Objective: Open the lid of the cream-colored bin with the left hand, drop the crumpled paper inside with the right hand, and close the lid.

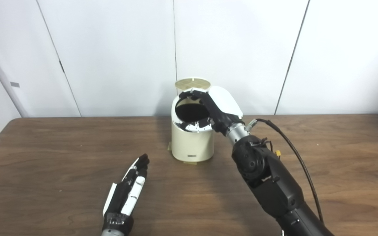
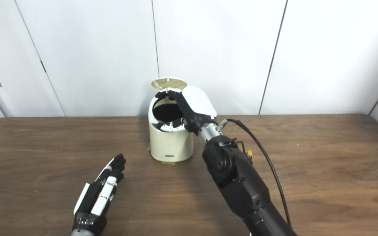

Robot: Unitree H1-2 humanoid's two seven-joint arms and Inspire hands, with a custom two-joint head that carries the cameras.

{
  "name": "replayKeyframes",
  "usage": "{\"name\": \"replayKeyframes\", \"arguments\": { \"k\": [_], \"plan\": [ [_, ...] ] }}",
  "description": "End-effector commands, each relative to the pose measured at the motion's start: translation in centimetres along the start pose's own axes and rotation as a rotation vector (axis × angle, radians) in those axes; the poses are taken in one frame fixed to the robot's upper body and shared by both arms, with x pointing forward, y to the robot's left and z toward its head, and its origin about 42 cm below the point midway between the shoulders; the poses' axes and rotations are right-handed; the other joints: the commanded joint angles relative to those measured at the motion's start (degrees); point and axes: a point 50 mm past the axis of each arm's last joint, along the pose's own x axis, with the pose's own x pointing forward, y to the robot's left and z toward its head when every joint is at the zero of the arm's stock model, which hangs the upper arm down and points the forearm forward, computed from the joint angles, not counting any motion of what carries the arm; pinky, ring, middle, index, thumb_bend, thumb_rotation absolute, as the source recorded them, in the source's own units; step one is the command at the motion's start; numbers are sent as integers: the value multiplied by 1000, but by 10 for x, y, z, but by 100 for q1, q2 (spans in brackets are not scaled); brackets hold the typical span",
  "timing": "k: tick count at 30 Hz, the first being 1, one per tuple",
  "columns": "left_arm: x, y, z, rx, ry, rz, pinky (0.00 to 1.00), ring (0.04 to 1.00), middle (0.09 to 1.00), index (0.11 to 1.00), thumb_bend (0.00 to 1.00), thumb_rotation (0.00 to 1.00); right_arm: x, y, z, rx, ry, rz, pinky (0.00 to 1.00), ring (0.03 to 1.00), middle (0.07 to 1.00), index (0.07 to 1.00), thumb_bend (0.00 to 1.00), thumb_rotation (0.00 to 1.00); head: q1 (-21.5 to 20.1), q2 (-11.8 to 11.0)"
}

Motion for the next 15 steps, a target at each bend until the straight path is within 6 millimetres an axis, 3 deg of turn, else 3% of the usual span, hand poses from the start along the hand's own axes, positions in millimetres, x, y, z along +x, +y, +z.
{"name": "replayKeyframes", "arguments": {
  "k": [1, 15],
  "plan": [
    [0, 2, 3, 5, -23, -4, 1000, 984, 950, 965, 519, 684, 10, -27, 17, -1, -64, -100, 747, 793, 776, 738, 838, 156, -13, 4],
    [1, -1, 4, -9, -23, 0, 1000, 989, 956, 959, 500, 672, 8, -34, 18, -19, -70, -122, 708, 757, 751, 722, 857, 163, -17, 14]
  ]
}}
